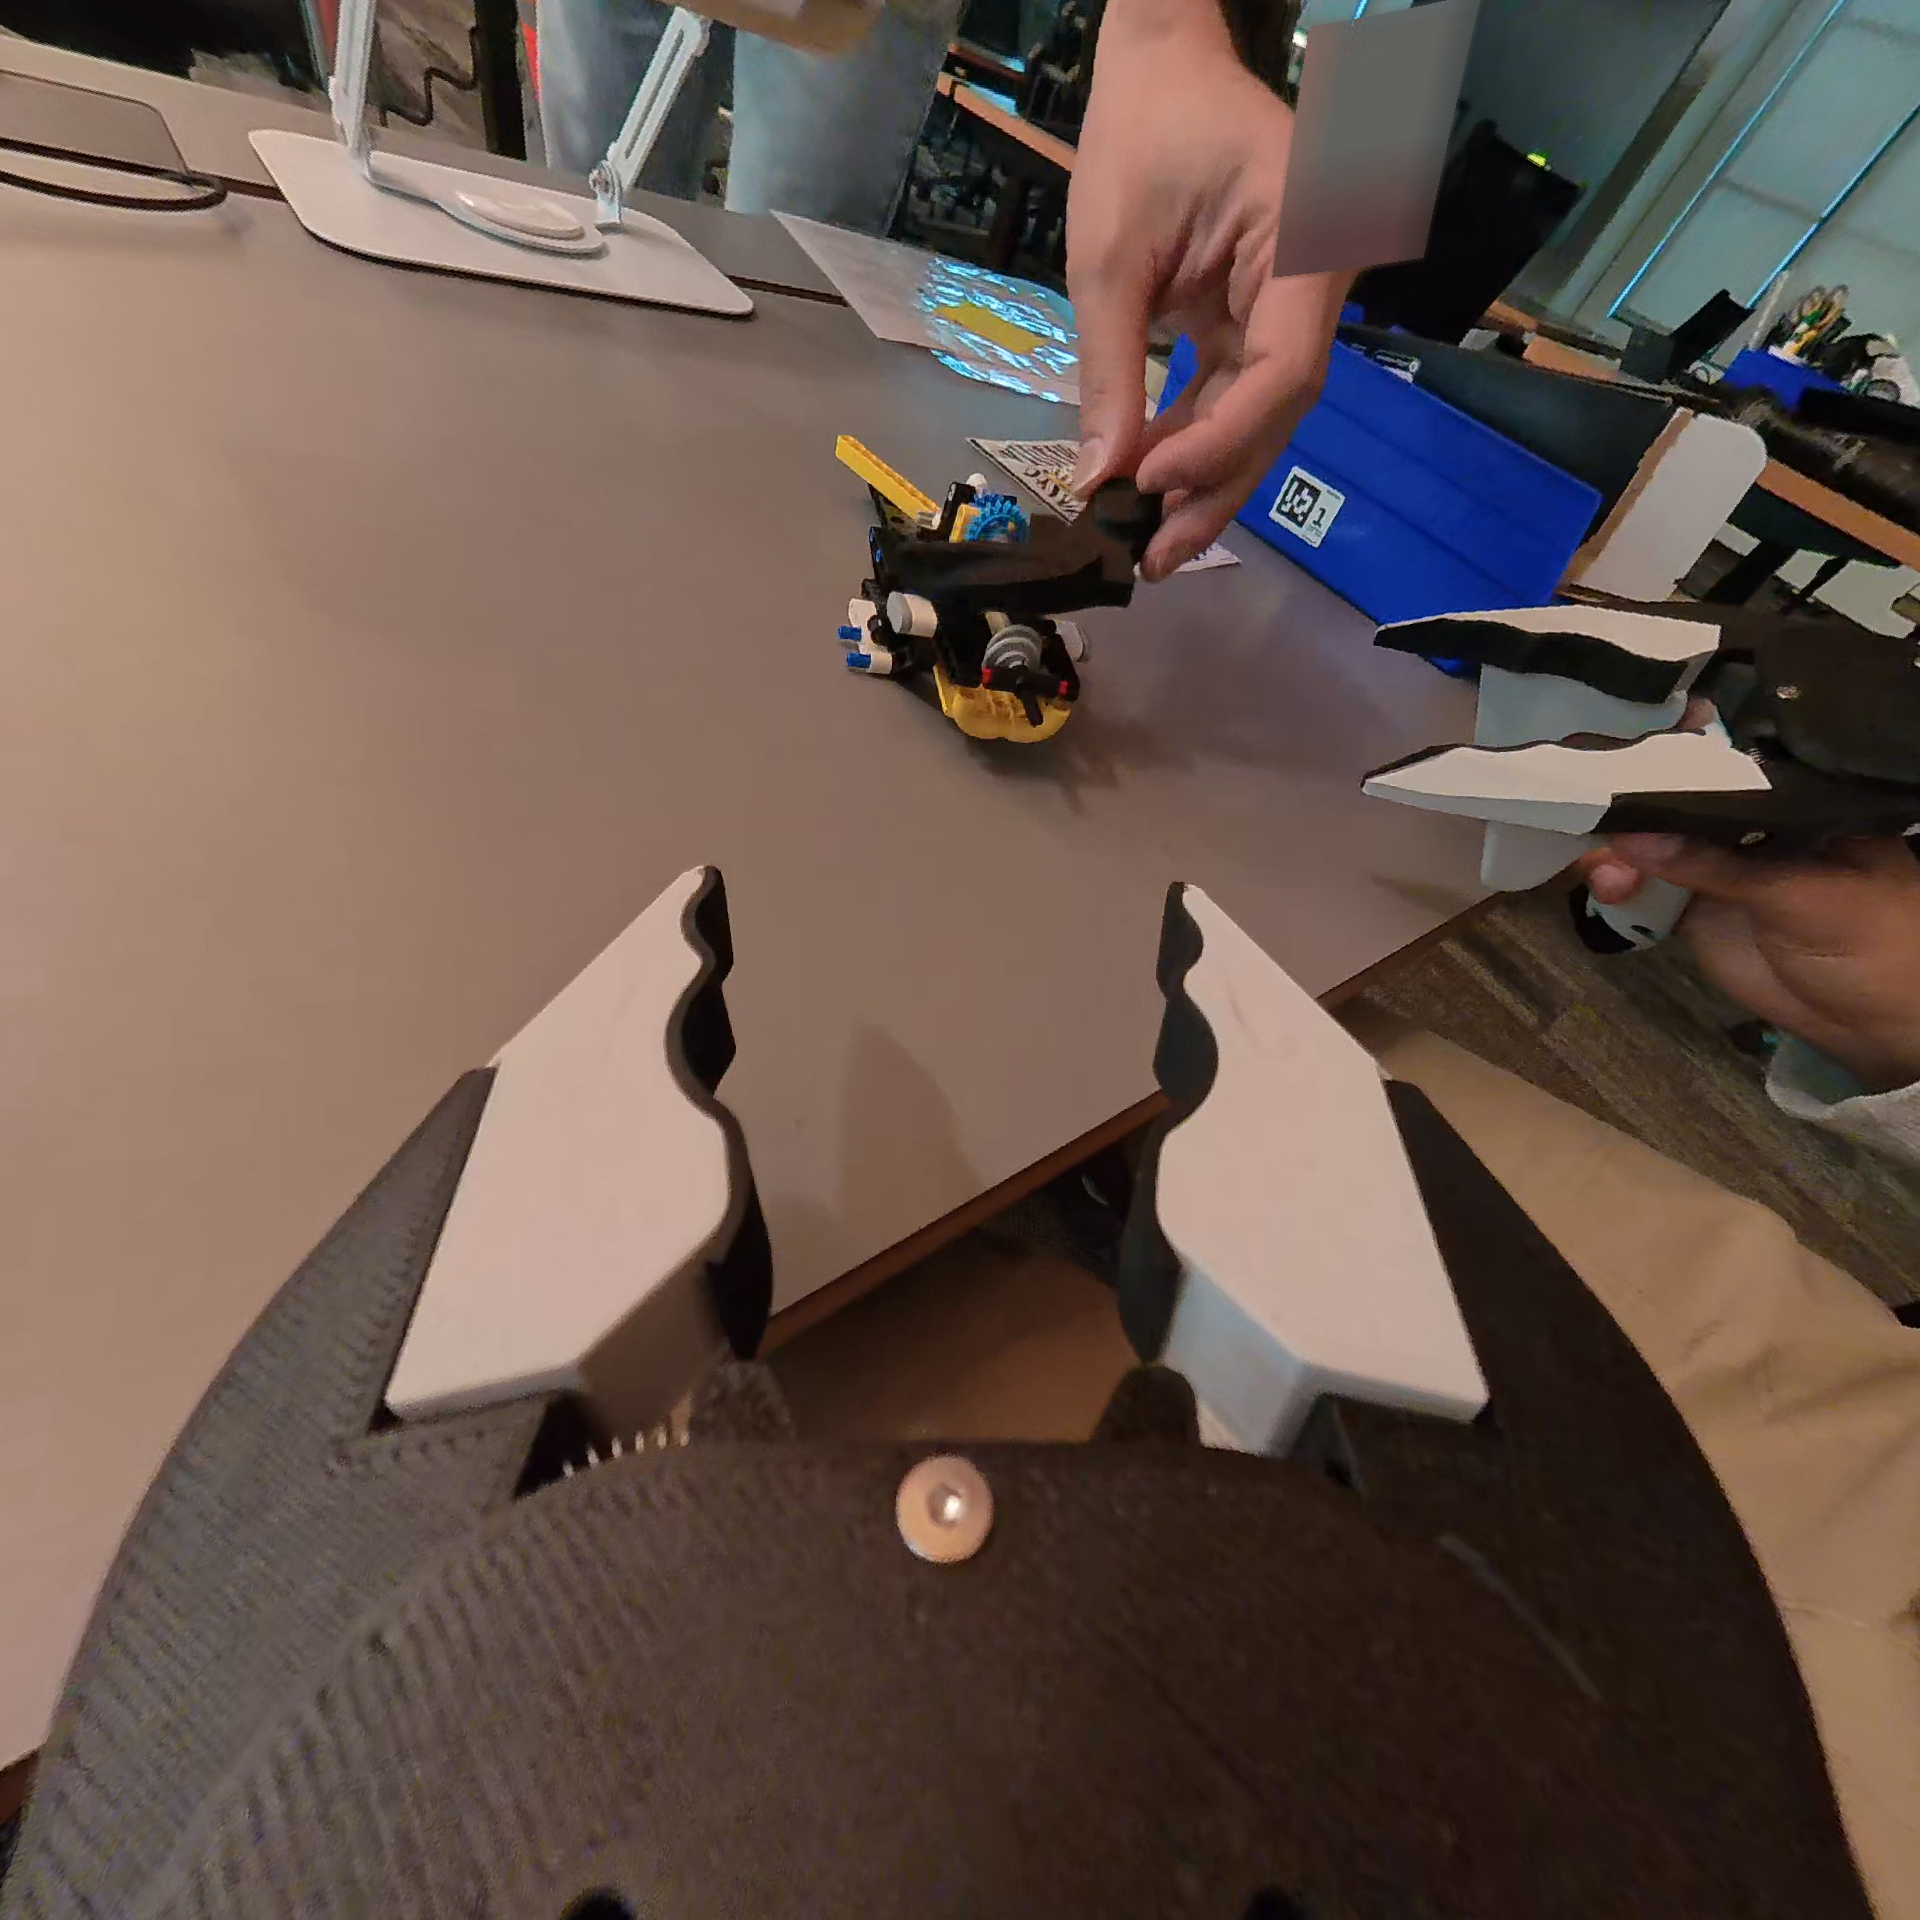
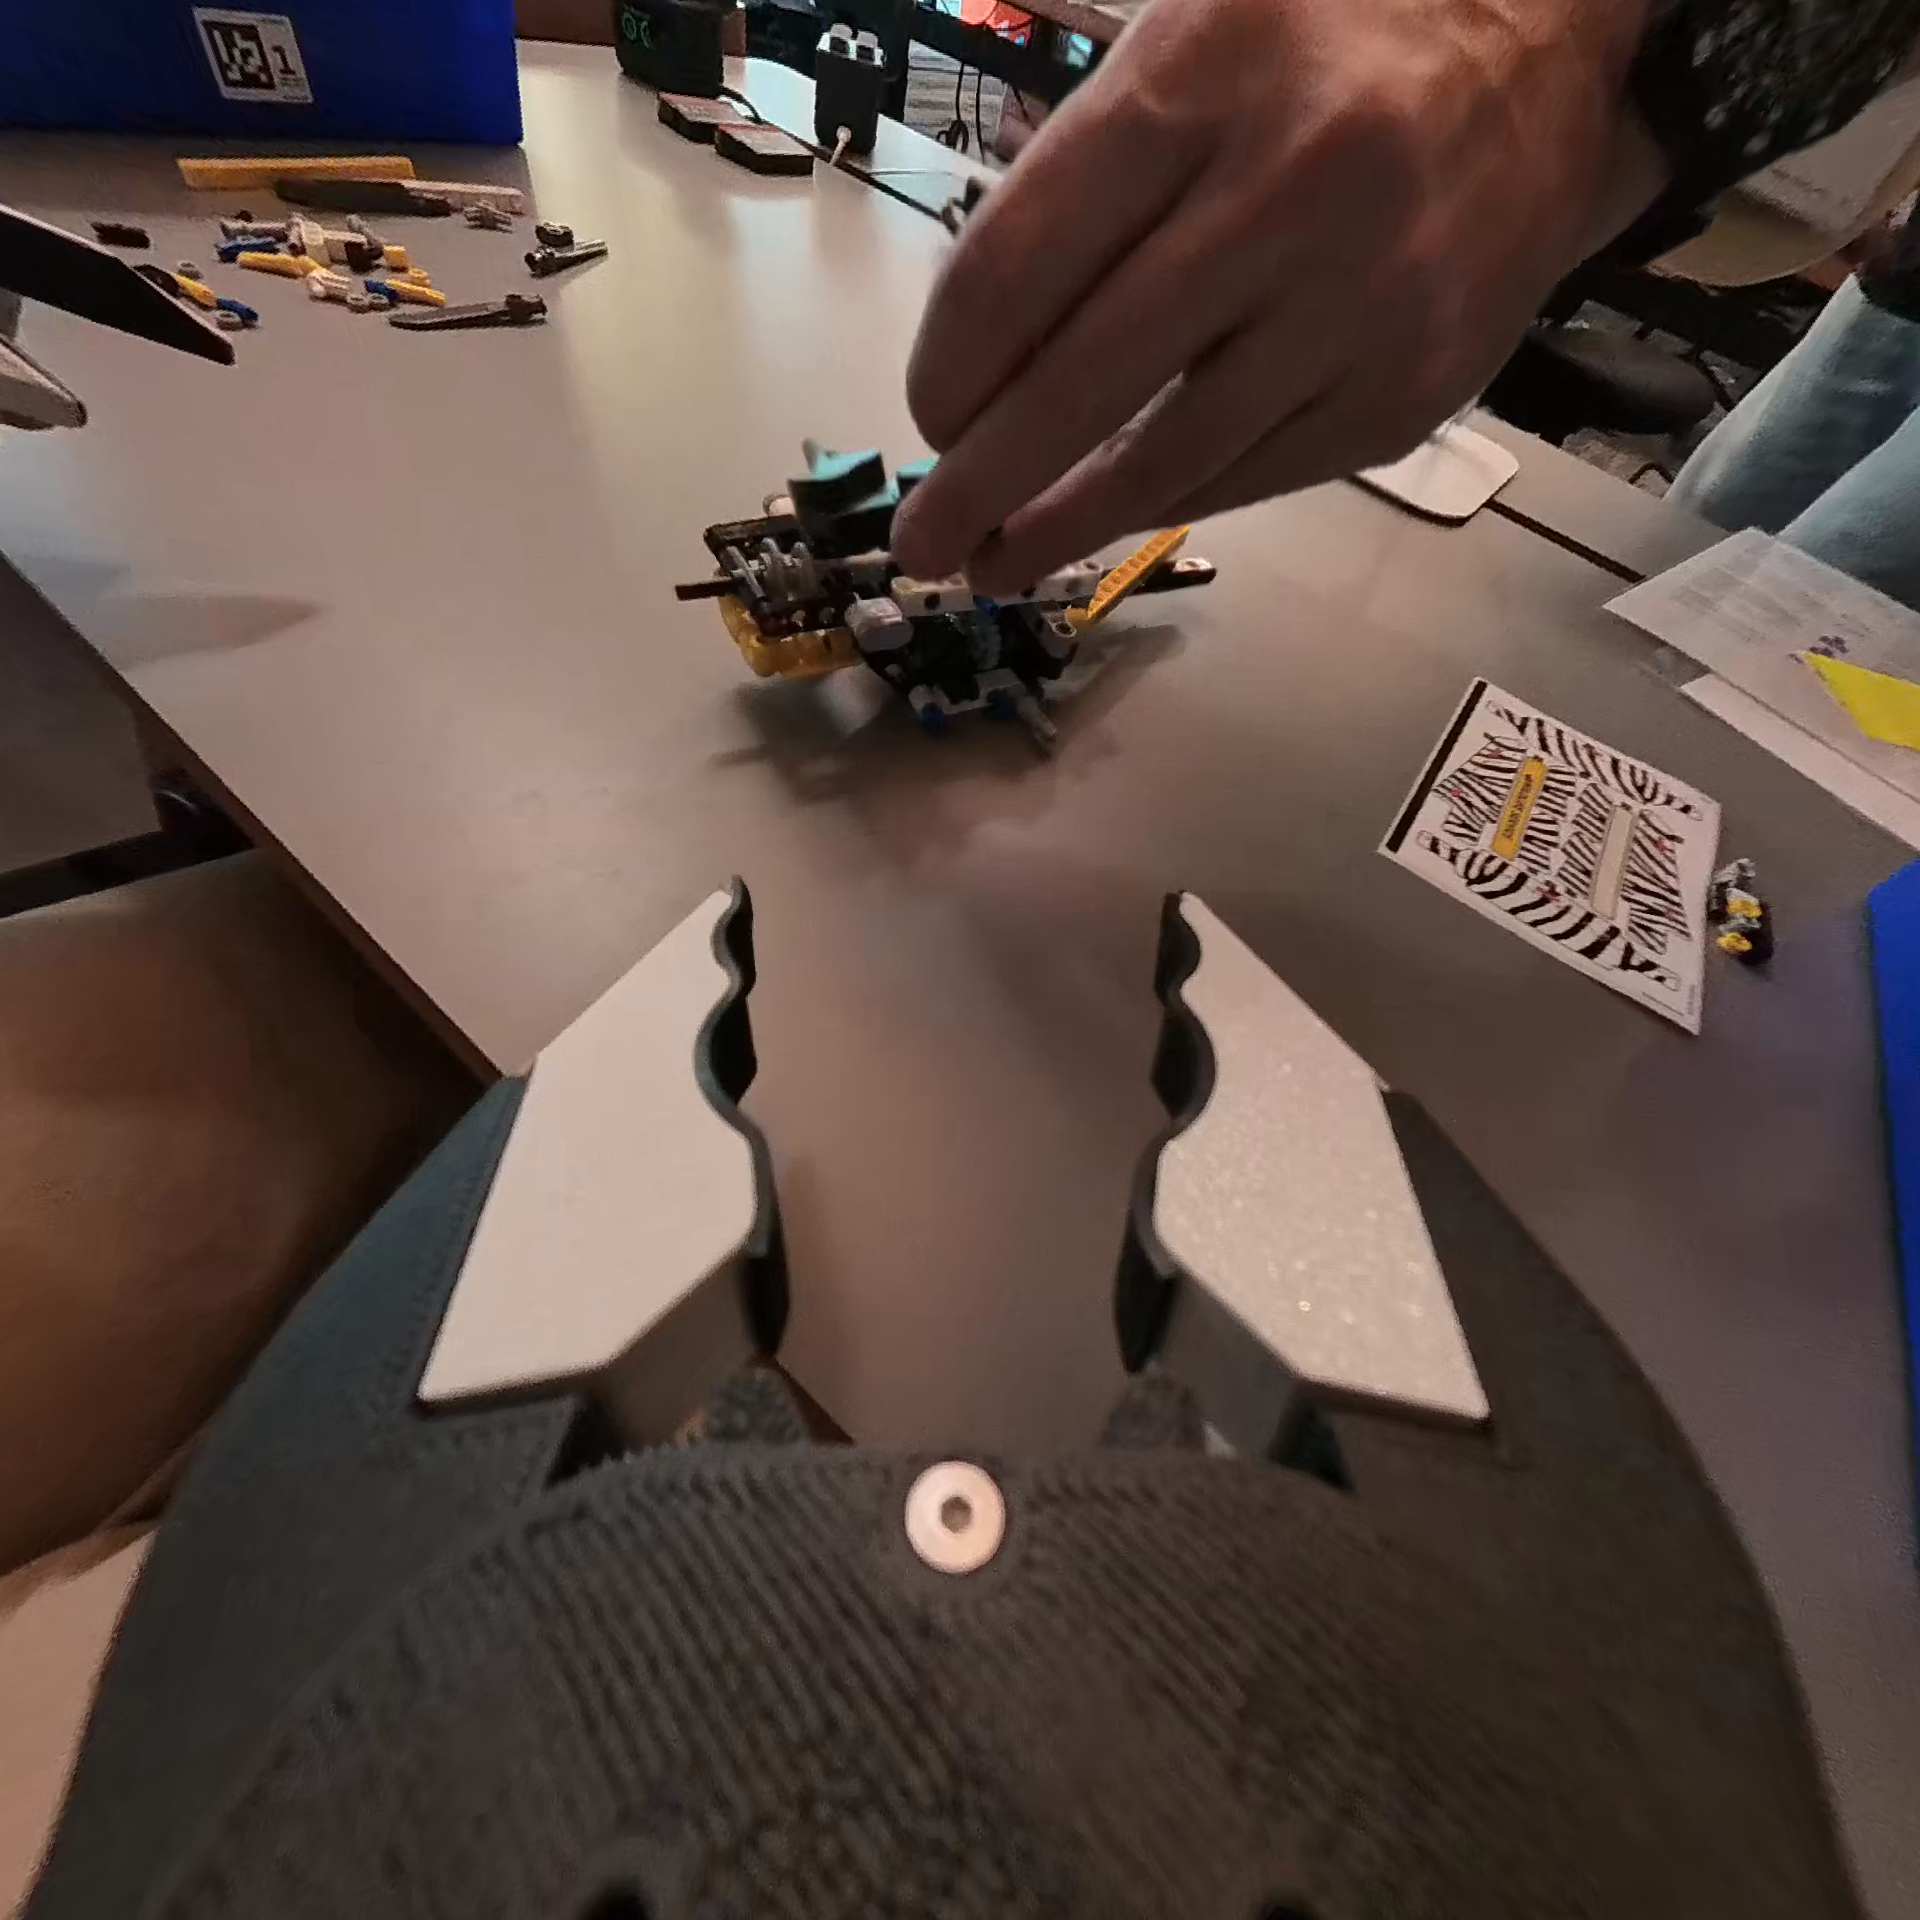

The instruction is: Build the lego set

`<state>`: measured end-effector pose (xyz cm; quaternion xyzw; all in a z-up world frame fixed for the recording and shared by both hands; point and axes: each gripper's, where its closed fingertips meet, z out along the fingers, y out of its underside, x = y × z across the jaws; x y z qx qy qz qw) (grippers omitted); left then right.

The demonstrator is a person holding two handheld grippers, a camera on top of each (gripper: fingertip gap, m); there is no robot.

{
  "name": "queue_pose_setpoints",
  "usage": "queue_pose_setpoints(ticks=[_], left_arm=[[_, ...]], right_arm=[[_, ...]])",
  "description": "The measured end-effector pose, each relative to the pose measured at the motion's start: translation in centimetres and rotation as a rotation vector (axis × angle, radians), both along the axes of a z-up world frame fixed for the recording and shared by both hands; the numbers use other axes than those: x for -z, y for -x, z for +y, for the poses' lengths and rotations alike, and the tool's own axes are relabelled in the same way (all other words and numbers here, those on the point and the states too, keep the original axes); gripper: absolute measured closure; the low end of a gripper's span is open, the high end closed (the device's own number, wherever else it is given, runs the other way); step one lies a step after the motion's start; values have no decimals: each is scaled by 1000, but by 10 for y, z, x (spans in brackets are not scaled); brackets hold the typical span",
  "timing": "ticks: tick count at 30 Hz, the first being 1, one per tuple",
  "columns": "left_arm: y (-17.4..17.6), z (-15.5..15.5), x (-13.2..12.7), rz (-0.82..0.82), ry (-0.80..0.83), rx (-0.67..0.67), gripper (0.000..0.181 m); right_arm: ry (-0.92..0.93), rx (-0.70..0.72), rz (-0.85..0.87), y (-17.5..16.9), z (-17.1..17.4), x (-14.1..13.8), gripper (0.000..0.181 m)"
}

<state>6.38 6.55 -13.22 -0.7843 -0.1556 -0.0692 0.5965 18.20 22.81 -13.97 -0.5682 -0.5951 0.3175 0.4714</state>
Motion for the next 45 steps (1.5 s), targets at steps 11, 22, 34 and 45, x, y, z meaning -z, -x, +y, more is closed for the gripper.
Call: queue_pose_setpoints(ticks=[11, 22, 34, 45], left_arm=[[-3, 6, 1, 15, 19, 10, 101], [-5, 7, 5, 84, 50, 8, 152], [5, 42, -13, 65, 5, 14, 138], [-2, 50, 10, 54, 87, 42, 132]], right_arm=[[-58, -116, 41, 7, -16, -8, 114], [-81, -164, -8, 43, -6, -6, 133], [35, -137, -43, 67, -33, -1, 141], [209, -3, -166, 100, -46, 22, 140]])
